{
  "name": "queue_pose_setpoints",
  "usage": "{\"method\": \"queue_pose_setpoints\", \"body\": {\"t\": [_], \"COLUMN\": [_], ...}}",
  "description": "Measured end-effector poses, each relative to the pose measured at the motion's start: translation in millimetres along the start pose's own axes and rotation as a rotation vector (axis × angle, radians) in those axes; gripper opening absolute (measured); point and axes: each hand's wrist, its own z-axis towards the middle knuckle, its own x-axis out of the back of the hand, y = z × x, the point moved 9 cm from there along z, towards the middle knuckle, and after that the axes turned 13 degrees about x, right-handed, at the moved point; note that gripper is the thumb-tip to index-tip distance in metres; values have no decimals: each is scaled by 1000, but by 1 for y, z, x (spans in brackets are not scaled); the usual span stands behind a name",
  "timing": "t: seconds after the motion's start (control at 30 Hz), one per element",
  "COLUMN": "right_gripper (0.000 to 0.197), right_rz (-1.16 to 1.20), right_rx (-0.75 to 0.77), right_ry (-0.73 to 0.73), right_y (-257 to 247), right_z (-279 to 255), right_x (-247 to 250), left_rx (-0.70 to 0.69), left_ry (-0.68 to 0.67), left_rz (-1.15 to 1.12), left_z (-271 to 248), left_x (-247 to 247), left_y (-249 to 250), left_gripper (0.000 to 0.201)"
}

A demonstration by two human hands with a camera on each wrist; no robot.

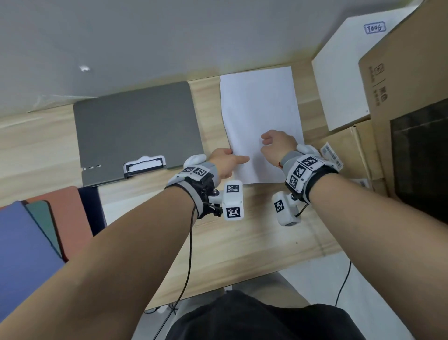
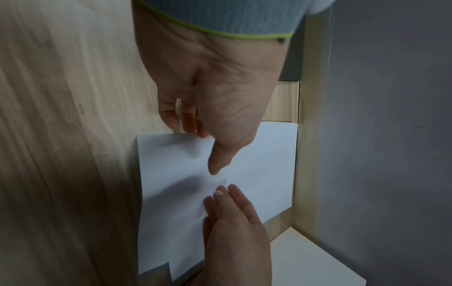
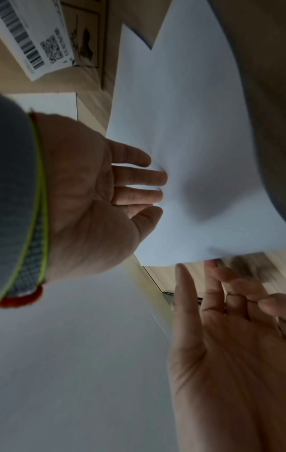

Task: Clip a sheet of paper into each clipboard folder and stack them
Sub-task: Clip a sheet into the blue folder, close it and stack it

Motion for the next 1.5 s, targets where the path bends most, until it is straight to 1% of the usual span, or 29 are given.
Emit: {"method": "queue_pose_setpoints", "body": {"t": [0.07, 0.13, 0.2, 0.23, 0.3, 0.37, 0.5, 0.57, 0.63, 0.7, 0.77, 0.8, 0.87, 0.9, 0.93, 0.97, 1.0, 1.03, 1.07, 1.1, 1.13, 1.17, 1.2, 1.27, 1.3, 1.37, 1.43, 1.47, 1.5], "right_gripper": [44, 44, 43, 43, 43, 42, 43, 44, 44, 45, 52, 60, 81, 90, 96, 97, 94, 86, 73, 59, 46, 36, 34, 38, 41, 46, 36, 33, 34], "right_rz": [0, -4, -2, 1, 9, 16, 10, 17, 45, 70, 119, 166, 294, 362, 420, 475, 531, 569, 578, 582, 602, 628, 646, 642, 622, 578, 546, 529, 527], "right_rx": [-1, -2, -9, -11, -12, -15, -14, -16, -11, 3, 4, -1, -25, -28, -31, -44, -62, -56, -38, -24, -10, 12, 26, 73, 87, 107, 122, 134, 142], "right_ry": [-6, -9, -1, 3, 4, -2, -7, -24, -56, -79, -40, 3, 115, 155, 166, 162, 137, 91, 30, -2, -3, -7, -4, -28, -29, -67, -114, -140, -155], "right_y": [1, 2, 3, 3, 3, 3, 4, 5, 5, 3, 6, 7, 6, 3, -5, -10, -12, -23, -38, -49, -59, -76, -90, -124, -132, -149, -165, -176, -181], "right_z": [2, 3, 3, 3, 4, 4, 4, 3, 2, -1, -2, -4, -8, -11, -14, -17, -17, -20, -23, -27, -29, -33, -36, -45, -48, -53, -60, -66, -70], "right_x": [2, 2, 4, 4, 4, 4, 4, 3, 1, 3, 10, 16, 32, 37, 37, 39, 37, 29, 17, 9, 3, -8, -22, -54, -61, -88, -115, -130, -139], "left_rx": [-25, -76, -142, -174, -223, -263, -342, -330, -288, -271, -287, -290, -280, -269, -254, -240, -224, -215, -211, -211, -204, -211, -225, -232, -233, -210, -152, -99, -27], "left_ry": [33, 86, 153, 207, 328, 391, 398, 360, 350, 309, 250, 242, 253, 254, 249, 230, 211, 203, 195, 184, 187, 223, 275, 391, 416, 490, 632, 697, 750], "left_rz": [-15, -32, 17, 46, 114, 177, 289, 328, 372, 295, 151, 99, 28, -4, -34, -58, -76, -94, -120, -142, -152, -162, -168, -220, -261, -316, -246, -207, -175], "left_z": [-1, 1, -2, -5, -8, -15, -20, -17, -12, -17, -27, -36, -51, -59, -69, -73, -77, -84, -90, -93, -96, -100, -104, -115, -117, -129, -135, -139, -141], "left_x": [1, 4, 5, 8, 15, 18, 12, 7, 9, 13, 20, 27, 46, 59, 74, 83, 90, 102, 116, 124, 132, 148, 166, 206, 218, 248, 288, 309, 324], "left_y": [7, 15, 25, 30, 38, 47, 60, 62, 62, 66, 69, 68, 65, 59, 49, 41, 34, 22, 6, -5, -16, -32, -49, -91, -105, -146, -190, -217, -239], "left_gripper": [70, 56, 42, 39, 39, 40, 33, 32, 32, 35, 33, 29, 19, 14, 13, 15, 16, 16, 16, 16, 17, 18, 18, 20, 21, 15, 15, 16, 15]}}
